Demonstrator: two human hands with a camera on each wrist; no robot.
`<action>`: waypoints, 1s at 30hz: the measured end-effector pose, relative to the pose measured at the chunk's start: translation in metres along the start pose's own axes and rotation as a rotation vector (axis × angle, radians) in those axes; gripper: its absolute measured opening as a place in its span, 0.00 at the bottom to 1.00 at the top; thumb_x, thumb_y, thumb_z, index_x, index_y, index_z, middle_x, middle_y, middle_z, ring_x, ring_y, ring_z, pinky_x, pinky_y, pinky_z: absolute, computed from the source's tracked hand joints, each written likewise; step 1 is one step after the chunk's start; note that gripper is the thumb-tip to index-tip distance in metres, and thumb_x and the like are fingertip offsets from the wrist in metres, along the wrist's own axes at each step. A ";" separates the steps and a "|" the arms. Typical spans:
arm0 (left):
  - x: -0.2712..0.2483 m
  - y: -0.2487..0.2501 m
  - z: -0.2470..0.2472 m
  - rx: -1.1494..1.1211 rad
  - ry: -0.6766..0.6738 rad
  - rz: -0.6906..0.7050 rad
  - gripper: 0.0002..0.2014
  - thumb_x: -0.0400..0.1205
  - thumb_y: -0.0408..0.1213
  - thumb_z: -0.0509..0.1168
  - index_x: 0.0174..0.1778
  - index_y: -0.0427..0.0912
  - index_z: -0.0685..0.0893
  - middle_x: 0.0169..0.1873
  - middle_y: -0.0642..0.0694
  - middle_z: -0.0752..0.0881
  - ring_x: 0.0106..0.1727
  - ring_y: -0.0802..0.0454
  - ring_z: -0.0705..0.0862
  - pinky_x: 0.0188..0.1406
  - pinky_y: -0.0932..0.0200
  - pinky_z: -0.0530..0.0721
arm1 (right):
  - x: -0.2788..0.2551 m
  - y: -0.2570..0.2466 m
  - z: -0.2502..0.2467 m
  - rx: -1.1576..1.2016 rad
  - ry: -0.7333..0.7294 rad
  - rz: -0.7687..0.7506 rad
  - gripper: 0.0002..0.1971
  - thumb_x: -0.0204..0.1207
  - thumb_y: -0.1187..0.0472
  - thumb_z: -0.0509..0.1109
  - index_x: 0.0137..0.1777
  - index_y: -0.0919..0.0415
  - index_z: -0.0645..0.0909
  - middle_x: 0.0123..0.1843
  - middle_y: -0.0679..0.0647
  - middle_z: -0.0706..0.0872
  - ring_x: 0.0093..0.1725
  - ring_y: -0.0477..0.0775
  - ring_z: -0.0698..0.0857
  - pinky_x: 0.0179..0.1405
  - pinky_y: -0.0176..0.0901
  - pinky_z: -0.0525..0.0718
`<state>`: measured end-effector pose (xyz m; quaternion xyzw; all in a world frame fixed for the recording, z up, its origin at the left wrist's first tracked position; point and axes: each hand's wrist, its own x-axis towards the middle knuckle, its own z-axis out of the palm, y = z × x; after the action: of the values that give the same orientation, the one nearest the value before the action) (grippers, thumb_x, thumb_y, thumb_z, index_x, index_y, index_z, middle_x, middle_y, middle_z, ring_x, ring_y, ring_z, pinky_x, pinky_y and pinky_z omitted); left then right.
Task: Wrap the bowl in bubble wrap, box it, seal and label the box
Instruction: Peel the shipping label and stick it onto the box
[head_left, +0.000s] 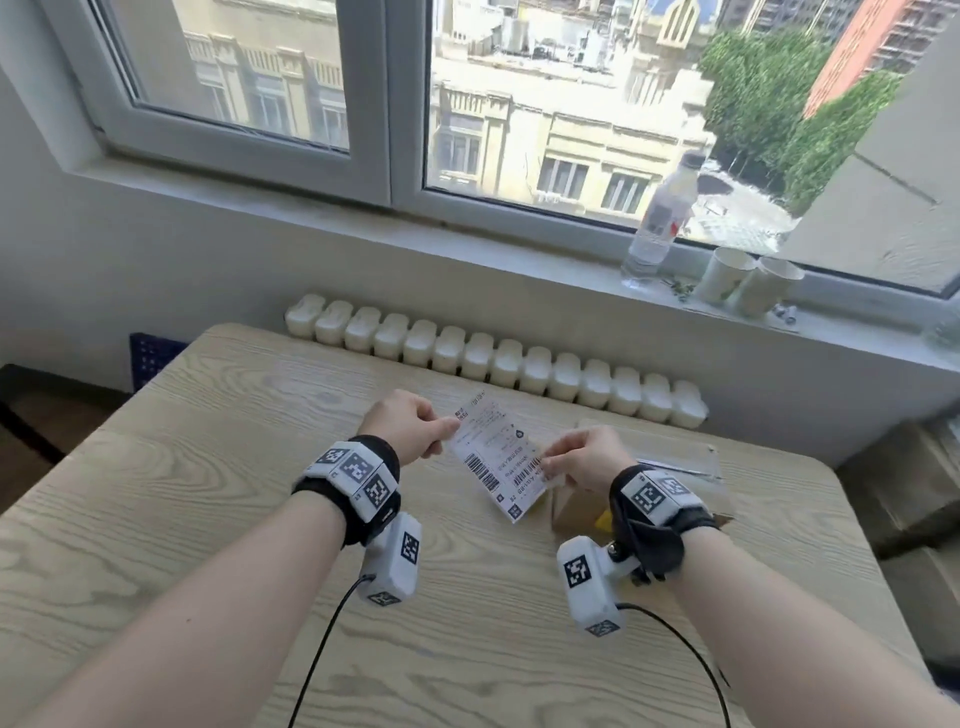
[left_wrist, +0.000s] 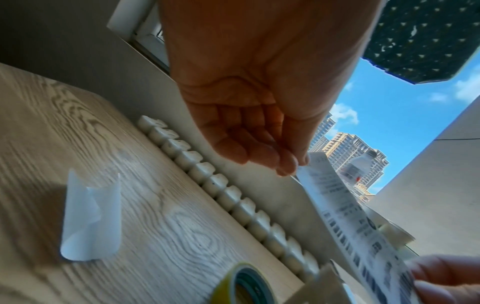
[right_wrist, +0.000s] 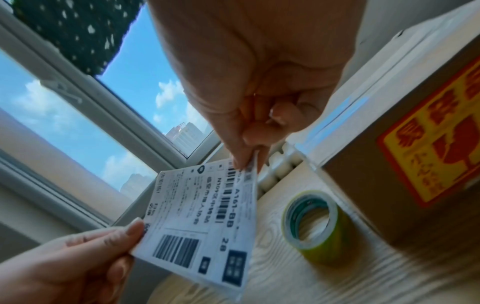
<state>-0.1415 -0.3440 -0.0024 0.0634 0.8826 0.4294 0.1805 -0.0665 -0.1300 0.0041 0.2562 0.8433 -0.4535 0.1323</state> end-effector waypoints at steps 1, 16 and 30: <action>-0.003 0.008 0.007 -0.013 -0.019 0.010 0.15 0.79 0.44 0.69 0.30 0.40 0.85 0.28 0.47 0.89 0.29 0.54 0.83 0.38 0.59 0.84 | -0.003 0.006 -0.010 0.015 0.039 -0.002 0.07 0.73 0.66 0.76 0.35 0.57 0.85 0.36 0.53 0.89 0.25 0.43 0.77 0.18 0.29 0.72; -0.019 0.071 0.054 0.114 -0.068 0.113 0.11 0.77 0.40 0.72 0.52 0.45 0.81 0.49 0.48 0.84 0.49 0.55 0.81 0.47 0.61 0.80 | -0.043 0.048 -0.079 0.236 0.219 -0.128 0.07 0.76 0.69 0.71 0.41 0.59 0.87 0.38 0.54 0.89 0.33 0.46 0.83 0.30 0.35 0.80; -0.029 0.122 0.077 0.166 -0.168 0.258 0.05 0.82 0.42 0.66 0.43 0.46 0.85 0.41 0.49 0.88 0.40 0.53 0.86 0.40 0.61 0.86 | -0.047 0.039 -0.093 0.222 0.117 -0.215 0.06 0.72 0.63 0.77 0.47 0.61 0.87 0.41 0.54 0.91 0.28 0.44 0.81 0.21 0.33 0.74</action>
<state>-0.0916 -0.2195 0.0569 0.2266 0.8814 0.3678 0.1912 -0.0046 -0.0490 0.0501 0.2037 0.8168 -0.5397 0.0045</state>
